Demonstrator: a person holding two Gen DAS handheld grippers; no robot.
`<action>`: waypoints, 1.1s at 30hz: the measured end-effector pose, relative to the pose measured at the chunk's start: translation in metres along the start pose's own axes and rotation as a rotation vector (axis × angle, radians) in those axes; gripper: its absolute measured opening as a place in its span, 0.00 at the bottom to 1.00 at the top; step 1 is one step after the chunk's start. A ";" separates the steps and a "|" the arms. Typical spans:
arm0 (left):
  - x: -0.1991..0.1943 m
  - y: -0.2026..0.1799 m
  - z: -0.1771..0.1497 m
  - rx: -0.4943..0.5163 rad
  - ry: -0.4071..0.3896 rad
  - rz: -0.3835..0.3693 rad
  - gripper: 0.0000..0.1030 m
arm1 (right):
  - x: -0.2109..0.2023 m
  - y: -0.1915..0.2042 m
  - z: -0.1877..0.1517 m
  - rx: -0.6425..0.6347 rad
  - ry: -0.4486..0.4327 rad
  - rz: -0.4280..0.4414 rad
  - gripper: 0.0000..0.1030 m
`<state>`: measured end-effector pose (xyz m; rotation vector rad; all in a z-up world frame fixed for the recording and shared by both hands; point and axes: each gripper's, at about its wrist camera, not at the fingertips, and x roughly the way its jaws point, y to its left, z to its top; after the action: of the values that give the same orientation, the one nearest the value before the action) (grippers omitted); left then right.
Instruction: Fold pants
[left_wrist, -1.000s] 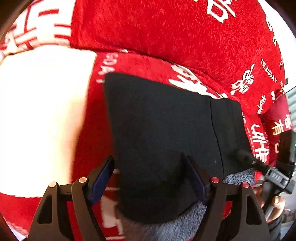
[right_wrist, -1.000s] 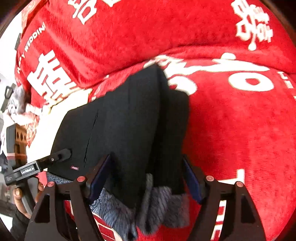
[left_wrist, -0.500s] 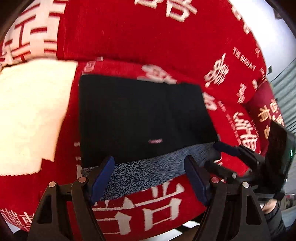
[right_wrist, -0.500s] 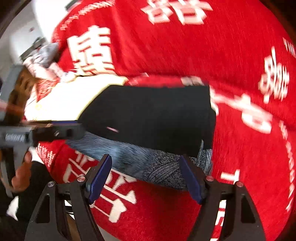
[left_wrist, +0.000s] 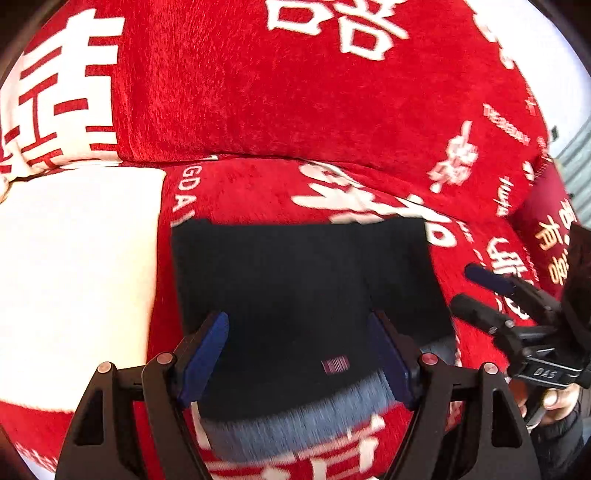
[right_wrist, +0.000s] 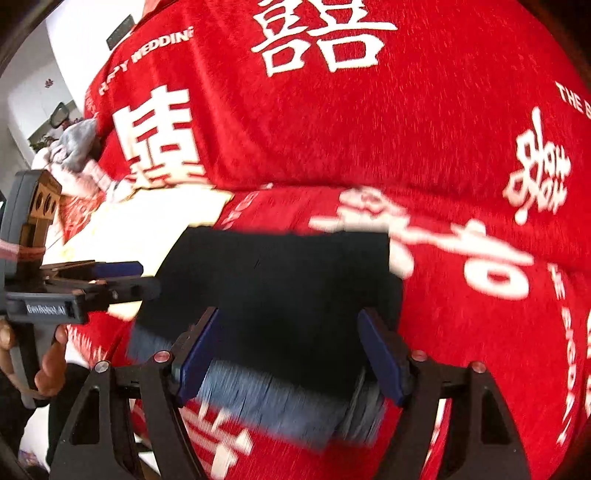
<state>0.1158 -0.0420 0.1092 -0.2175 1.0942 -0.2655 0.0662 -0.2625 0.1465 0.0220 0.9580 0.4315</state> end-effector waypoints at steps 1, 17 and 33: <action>0.010 0.005 0.010 -0.022 0.024 0.009 0.76 | 0.010 -0.004 0.014 0.000 0.010 -0.002 0.76; 0.047 0.006 0.011 0.035 0.051 0.209 0.76 | 0.070 -0.028 0.033 0.024 0.136 -0.054 0.76; 0.018 0.004 -0.057 -0.053 0.025 0.275 0.92 | 0.015 0.012 -0.042 0.024 0.131 -0.111 0.78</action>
<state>0.0725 -0.0465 0.0677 -0.1093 1.1422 0.0071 0.0362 -0.2529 0.1134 -0.0381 1.0874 0.3222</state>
